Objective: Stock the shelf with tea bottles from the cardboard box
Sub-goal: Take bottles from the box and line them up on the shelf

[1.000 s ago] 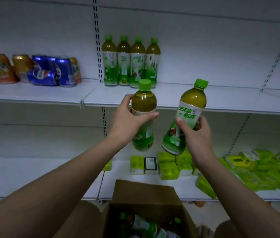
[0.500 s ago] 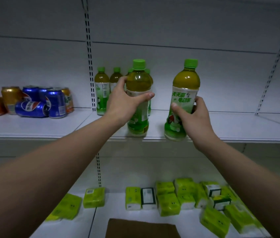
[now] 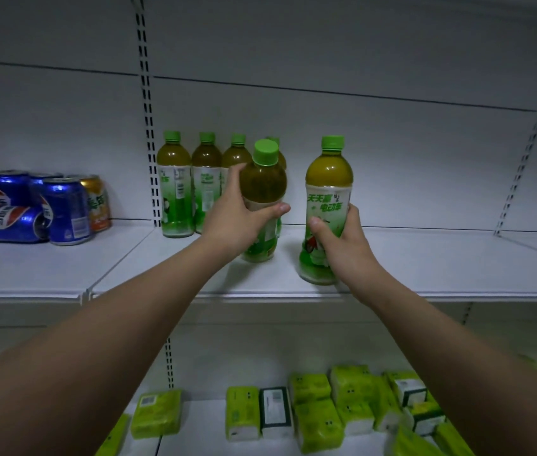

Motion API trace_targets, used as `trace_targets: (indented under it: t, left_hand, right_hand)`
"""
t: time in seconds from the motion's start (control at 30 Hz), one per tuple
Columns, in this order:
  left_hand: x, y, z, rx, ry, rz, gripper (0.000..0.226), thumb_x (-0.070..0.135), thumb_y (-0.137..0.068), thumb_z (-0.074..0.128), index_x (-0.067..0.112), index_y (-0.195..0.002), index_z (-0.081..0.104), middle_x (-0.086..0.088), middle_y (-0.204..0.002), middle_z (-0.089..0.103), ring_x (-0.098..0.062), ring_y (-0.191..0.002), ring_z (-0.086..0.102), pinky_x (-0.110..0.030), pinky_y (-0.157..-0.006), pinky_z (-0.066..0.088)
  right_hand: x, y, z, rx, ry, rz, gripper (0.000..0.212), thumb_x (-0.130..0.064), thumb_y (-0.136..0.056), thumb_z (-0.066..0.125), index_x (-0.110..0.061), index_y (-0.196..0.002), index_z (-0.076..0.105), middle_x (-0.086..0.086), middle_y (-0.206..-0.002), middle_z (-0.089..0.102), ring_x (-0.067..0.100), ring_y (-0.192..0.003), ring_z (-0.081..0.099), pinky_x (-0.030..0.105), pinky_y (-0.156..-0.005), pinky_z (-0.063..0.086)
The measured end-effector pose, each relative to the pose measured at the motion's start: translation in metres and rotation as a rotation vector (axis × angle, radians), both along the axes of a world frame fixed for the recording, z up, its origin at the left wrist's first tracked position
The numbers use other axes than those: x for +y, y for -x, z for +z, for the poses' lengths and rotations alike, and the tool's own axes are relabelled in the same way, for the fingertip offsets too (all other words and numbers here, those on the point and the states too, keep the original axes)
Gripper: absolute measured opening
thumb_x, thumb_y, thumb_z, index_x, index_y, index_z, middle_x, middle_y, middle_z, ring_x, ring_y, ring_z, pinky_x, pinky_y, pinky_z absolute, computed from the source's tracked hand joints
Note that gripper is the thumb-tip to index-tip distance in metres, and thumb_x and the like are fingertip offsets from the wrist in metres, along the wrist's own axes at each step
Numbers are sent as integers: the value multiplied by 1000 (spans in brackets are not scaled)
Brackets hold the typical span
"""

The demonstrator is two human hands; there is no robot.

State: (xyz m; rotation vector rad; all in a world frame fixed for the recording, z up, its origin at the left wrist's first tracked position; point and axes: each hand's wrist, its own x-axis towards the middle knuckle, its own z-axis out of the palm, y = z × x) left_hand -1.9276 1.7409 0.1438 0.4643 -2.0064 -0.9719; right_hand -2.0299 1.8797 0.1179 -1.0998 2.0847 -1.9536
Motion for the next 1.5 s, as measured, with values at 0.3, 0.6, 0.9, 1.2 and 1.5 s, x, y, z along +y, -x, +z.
trace_targets:
  t: [0.3, 0.6, 0.9, 1.2, 1.5]
  left_hand:
    - [-17, 0, 28, -111, -140, -14, 85, 54, -72, 73, 26, -140, 32, -1, -143, 48, -30, -130, 48, -52, -102, 43]
    - [7, -2, 15, -207, -100, 62, 81, 68, -70, 64, 35, -137, 33, 3, -136, 55, -28, -120, 57, -51, -98, 47]
    - [16, -40, -15, -483, -47, 64, 88, 21, -81, 74, 16, -150, 20, -10, -140, 50, -29, -125, 51, -38, -104, 43]
    - [20, -33, -32, -414, -2, 131, 78, 34, -79, 75, 18, -142, 31, -7, -136, 56, -27, -119, 56, -39, -99, 47]
    - [18, 25, -40, -373, 86, 227, 49, 35, -84, 70, 17, -123, 46, -5, -125, 62, -29, -113, 59, -38, -92, 47]
  right_hand:
    - [-9, 4, 2, -21, -8, -10, 54, -28, -97, 53, -22, -144, 26, -5, -119, 51, 15, -110, 49, 30, -93, 39]
    - [-5, -3, 8, -70, -83, 23, 54, -25, -98, 51, -22, -144, 21, -3, -118, 49, 19, -112, 49, 32, -92, 37]
    - [34, -12, 15, -2, -503, -72, 66, -25, -93, 62, -8, -145, 25, 16, -143, 46, 31, -125, 52, 35, -91, 47]
    - [31, -15, 8, 65, -442, -110, 64, -25, -88, 68, -12, -140, 33, 10, -138, 52, 27, -120, 56, 33, -92, 48]
    - [-5, 28, -8, 124, -399, -159, 47, -22, -85, 71, -17, -127, 51, 3, -126, 64, 23, -111, 61, 39, -97, 51]
